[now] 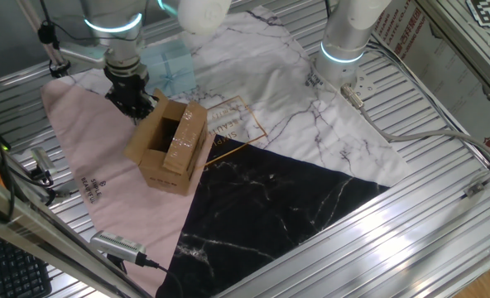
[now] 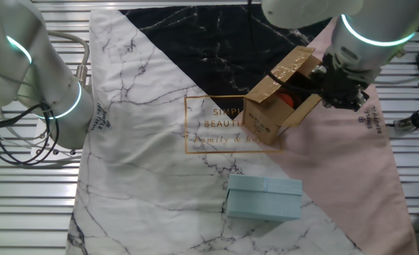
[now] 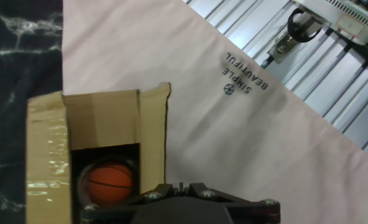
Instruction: Cover the box
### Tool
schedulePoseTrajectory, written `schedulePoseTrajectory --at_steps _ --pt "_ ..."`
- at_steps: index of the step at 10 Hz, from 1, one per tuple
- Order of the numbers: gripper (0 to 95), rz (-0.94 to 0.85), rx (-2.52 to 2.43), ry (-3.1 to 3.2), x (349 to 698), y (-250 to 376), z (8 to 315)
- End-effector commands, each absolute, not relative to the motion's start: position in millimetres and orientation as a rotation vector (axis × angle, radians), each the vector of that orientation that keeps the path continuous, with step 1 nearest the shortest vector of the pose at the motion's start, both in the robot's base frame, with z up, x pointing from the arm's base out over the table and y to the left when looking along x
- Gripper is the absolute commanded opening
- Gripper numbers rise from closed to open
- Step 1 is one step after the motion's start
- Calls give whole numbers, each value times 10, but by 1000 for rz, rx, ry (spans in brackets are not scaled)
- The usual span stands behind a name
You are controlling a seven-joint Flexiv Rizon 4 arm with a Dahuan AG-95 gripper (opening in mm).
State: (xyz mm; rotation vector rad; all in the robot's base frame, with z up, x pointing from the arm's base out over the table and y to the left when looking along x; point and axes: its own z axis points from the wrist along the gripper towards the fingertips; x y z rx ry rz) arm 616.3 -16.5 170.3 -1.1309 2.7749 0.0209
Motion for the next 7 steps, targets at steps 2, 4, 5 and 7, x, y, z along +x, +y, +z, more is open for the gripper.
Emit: schedulePoseTrajectory --at_steps 2,4,5,7 --pt "0 16 -1114 2794 6141 -94 1756" --pt "0 22 -1091 2800 6078 -40 1756" --pt "0 21 -1078 2805 6030 2 1762" --pt "0 13 -1067 2813 5966 68 1789"
